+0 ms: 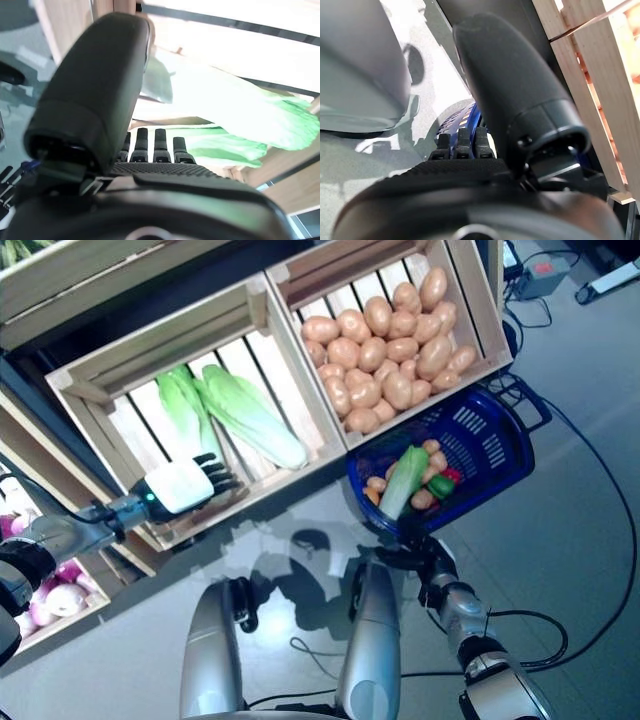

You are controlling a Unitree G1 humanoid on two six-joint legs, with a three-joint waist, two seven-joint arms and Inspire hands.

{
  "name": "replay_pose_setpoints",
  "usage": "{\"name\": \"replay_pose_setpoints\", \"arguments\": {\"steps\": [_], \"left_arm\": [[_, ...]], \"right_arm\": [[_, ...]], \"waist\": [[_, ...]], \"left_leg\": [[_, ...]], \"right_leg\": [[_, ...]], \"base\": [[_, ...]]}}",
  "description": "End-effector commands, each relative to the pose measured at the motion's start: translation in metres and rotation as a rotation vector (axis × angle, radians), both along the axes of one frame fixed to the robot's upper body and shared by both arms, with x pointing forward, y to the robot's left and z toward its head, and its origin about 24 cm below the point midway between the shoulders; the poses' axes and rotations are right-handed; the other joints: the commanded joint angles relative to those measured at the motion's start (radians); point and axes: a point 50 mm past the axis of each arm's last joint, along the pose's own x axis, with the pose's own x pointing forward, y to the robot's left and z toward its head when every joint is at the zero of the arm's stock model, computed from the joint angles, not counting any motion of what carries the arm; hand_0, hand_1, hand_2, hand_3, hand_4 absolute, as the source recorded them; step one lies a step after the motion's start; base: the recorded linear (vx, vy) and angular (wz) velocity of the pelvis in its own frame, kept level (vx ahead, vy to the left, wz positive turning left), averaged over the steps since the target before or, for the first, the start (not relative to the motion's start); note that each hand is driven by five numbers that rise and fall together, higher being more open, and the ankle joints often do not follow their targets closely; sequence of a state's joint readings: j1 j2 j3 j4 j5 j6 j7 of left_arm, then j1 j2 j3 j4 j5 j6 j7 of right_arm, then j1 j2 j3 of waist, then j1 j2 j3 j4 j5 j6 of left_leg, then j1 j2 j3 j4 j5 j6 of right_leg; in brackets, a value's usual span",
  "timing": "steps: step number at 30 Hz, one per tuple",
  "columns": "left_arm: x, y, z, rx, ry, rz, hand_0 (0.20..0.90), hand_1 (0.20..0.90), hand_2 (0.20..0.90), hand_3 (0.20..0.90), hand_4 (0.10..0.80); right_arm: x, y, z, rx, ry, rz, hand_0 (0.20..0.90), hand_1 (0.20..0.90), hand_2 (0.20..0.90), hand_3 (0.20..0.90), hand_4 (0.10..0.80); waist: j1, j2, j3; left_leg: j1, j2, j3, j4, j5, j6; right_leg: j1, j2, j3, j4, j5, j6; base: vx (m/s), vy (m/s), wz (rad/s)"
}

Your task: Put vegetables into the basket

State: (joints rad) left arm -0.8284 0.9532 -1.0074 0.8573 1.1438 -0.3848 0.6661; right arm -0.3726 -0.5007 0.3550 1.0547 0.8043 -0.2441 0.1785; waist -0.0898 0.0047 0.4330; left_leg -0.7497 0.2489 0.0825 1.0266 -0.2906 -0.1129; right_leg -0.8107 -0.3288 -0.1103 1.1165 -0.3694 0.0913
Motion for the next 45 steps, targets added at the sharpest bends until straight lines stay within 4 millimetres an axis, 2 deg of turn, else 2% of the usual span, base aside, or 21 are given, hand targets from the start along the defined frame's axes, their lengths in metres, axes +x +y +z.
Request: {"name": "replay_pose_setpoints", "arguments": {"steps": [1, 8, 11, 21, 25, 35, 39, 40, 41, 45], "left_arm": [[0.011, 0.019, 0.044, 0.025, -0.170, 0.059, 0.900, 0.900, 0.900, 0.900, 0.800], [0.014, 0.028, 0.059, 0.102, -0.235, 0.064, 0.900, 0.900, 0.900, 0.900, 0.800], [0.014, 0.032, 0.057, 0.181, -0.248, 0.043, 0.900, 0.900, 0.900, 0.900, 0.800], [0.013, 0.044, 0.049, 0.309, -0.200, 0.055, 0.900, 0.900, 0.900, 0.900, 0.800], [0.013, 0.048, 0.051, 0.309, -0.190, 0.105, 0.900, 0.900, 0.900, 0.900, 0.800], [0.015, 0.056, 0.066, 0.305, -0.193, 0.197, 0.900, 0.900, 0.900, 0.900, 0.800], [0.017, 0.062, 0.075, 0.290, -0.187, 0.287, 0.900, 0.900, 0.900, 0.900, 0.800], [0.017, 0.063, 0.076, 0.289, -0.186, 0.296, 0.752, 0.752, 0.752, 0.752, 0.701], [0.017, 0.063, 0.077, 0.283, -0.180, 0.305, 0.300, 0.300, 0.300, 0.300, 0.400], [0.017, 0.063, 0.075, 0.263, -0.146, 0.331, 0.300, 0.300, 0.300, 0.300, 0.400]], "right_arm": [[-0.006, -0.040, 0.023, 0.009, -0.105, -0.109, 0.900, 0.900, 0.900, 0.900, 0.800], [-0.011, -0.064, 0.033, 0.007, -0.121, -0.185, 0.900, 0.900, 0.900, 0.900, 0.800], [-0.012, -0.070, 0.036, 0.004, -0.126, -0.191, 0.900, 0.900, 0.900, 0.900, 0.800], [-0.007, -0.071, 0.042, 0.012, -0.146, -0.196, 0.900, 0.900, 0.900, 0.900, 0.800], [-0.009, -0.074, 0.044, 0.004, -0.148, -0.189, 0.900, 0.900, 0.900, 0.900, 0.800], [-0.011, -0.087, 0.059, 0.006, -0.205, -0.209, 0.900, 0.900, 0.900, 0.900, 0.800], [-0.014, -0.095, 0.065, 0.007, -0.233, -0.234, 0.900, 0.900, 0.900, 0.900, 0.800], [-0.014, -0.096, 0.066, 0.008, -0.238, -0.235, 0.900, 0.900, 0.900, 0.900, 0.800], [-0.015, -0.096, 0.067, 0.014, -0.249, -0.239, 0.900, 0.900, 0.900, 0.900, 0.800], [-0.014, -0.094, 0.068, 0.029, -0.268, -0.234, 0.900, 0.900, 0.900, 0.900, 0.800]], "waist": [[-0.006, 0.007, -0.058], [-0.013, -0.003, -0.050], [-0.016, -0.008, -0.052], [-0.033, -0.010, -0.044], [-0.039, -0.010, -0.040], [-0.042, -0.014, -0.039], [-0.043, -0.014, -0.040], [-0.044, -0.014, -0.038], [-0.044, -0.014, -0.037], [-0.046, -0.013, -0.039]], "left_leg": [[0.011, 0.021, -0.003, 0.056, -0.112, 0.003], [-0.063, 0.022, -0.014, 0.127, -0.135, 0.004], [-0.091, 0.026, -0.019, 0.159, -0.147, 0.005], [-0.178, 0.039, -0.021, 0.234, -0.171, -0.001], [-0.201, 0.044, -0.024, 0.242, -0.171, -0.005], [-0.260, 0.062, -0.029, 0.286, -0.181, -0.007], [-0.286, 0.070, -0.033, 0.309, -0.189, -0.009], [-0.292, 0.071, -0.034, 0.314, -0.191, -0.010], [-0.298, 0.075, -0.035, 0.319, -0.192, -0.008], [-0.300, 0.076, -0.031, 0.319, -0.197, -0.006]], "right_leg": [[0.043, -0.022, 0.028, -0.057, 0.031, 0.022], [-0.025, -0.018, 0.036, -0.002, 0.023, 0.029], [-0.050, -0.020, 0.036, 0.024, 0.016, 0.029], [-0.128, -0.028, 0.041, 0.088, 0.006, 0.029], [-0.152, -0.030, 0.046, 0.097, 0.010, 0.031], [-0.207, -0.042, 0.051, 0.132, 0.012, 0.034], [-0.237, -0.048, 0.058, 0.155, 0.011, 0.037], [-0.243, -0.048, 0.059, 0.160, 0.011, 0.037], [-0.250, -0.049, 0.060, 0.166, 0.010, 0.037], [-0.255, -0.050, 0.055, 0.170, 0.006, 0.038]], "base": [[0.011, 0.051, -0.07], [-0.013, 0.065, -0.01], [-0.008, 0.044, 0.01], [-0.007, 0.029, -0.01], [0.008, 0.061, -0.07], [0.004, 0.009, -0.02], [0.000, 0.000, 0.00], [-0.023, -0.002, -0.05], [-0.035, -0.007, -0.04], [-0.036, -0.032, -0.03]]}}
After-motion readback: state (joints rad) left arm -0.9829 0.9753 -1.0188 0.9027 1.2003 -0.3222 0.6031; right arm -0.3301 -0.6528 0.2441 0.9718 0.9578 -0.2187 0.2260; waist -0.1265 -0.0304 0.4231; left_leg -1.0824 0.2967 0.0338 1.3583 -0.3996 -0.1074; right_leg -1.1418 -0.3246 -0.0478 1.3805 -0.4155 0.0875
